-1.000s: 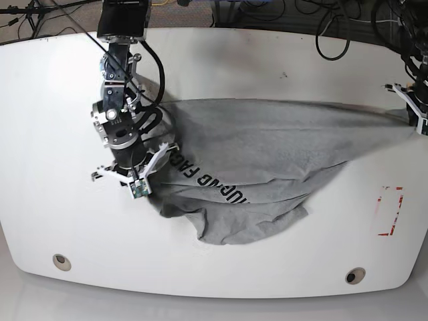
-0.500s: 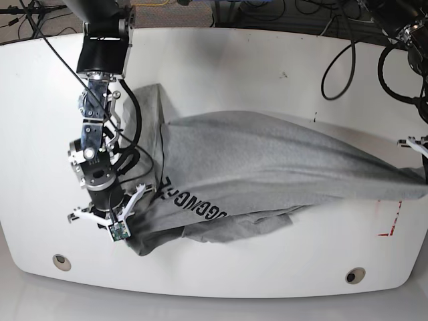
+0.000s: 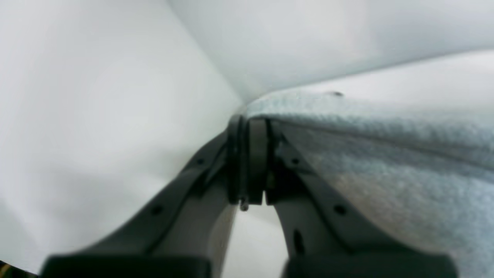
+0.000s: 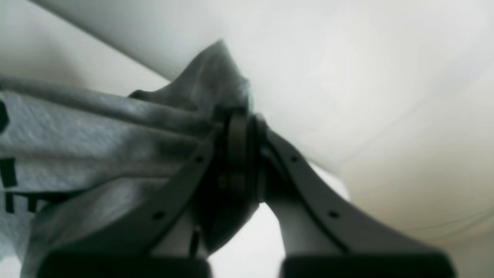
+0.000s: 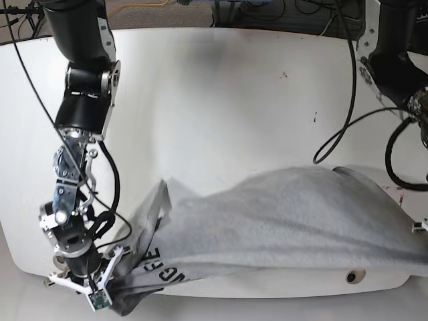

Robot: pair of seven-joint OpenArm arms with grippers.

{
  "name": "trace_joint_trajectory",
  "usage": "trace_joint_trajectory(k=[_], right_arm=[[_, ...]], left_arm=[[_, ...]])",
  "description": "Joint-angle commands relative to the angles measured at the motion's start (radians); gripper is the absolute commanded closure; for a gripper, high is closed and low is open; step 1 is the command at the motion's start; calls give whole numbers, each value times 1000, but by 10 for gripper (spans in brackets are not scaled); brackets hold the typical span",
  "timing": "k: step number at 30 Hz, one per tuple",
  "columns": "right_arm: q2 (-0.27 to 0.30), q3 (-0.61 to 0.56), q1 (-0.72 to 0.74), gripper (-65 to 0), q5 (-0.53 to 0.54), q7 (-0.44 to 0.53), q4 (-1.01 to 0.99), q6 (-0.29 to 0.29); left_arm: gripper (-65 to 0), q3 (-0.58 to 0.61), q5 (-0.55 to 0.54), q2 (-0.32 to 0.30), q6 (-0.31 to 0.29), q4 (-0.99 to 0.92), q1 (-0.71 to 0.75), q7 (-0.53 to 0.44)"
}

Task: Fold the T-shirt properly
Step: 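Lift and swing the shirt with both grippers to spread it out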

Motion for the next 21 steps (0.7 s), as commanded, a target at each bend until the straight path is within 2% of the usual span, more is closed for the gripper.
trace_joint_trajectory(k=[1, 7, 12, 17, 21], right_arm=[[27, 5, 128, 0, 2, -7, -6, 22], [49, 5, 249, 0, 9, -62, -11, 29], [66, 14, 284, 0, 8, -108, 0, 31], [77, 60, 228, 0, 11, -129, 42, 39], [69, 126, 97, 0, 11, -126, 82, 66]], left_arm=[[0, 15, 7, -18, 10, -4, -115, -12], [0, 38, 7, -33, 10, -50, -259, -9], [0, 38, 6, -50, 10, -90, -293, -9], [0, 30, 6, -52, 5, -96, -245, -9], [0, 15, 0, -52, 4, -93, -132, -9]])
